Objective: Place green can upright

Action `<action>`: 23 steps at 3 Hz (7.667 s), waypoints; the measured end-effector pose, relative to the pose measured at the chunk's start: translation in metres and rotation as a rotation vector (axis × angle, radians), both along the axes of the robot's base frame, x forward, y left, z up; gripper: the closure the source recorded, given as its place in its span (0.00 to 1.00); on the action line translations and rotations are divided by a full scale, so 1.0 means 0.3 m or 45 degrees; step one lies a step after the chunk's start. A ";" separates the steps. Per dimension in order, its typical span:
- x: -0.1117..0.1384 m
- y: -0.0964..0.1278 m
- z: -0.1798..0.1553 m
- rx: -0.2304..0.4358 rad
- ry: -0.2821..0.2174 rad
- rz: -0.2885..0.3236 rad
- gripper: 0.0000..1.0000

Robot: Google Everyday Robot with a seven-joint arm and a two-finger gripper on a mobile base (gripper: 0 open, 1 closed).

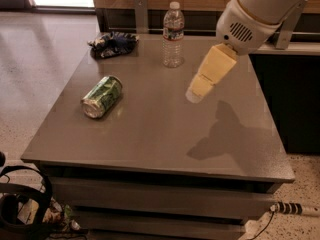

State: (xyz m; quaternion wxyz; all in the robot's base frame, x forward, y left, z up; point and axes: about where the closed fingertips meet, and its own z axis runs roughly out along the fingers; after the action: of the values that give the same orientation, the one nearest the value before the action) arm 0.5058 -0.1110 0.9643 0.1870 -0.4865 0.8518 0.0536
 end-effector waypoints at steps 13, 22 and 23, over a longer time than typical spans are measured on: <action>0.242 0.667 -0.247 0.200 0.447 -1.252 0.00; 0.368 0.809 -0.425 0.257 0.478 -1.363 1.00; 0.378 0.754 -0.313 0.419 0.327 -1.260 1.00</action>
Offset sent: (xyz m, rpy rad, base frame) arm 0.0265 0.0372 0.0186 -0.0176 0.0091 -0.6552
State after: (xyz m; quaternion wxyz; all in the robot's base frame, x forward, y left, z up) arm 0.6192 0.1152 0.8704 0.1581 0.0194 0.9757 0.1508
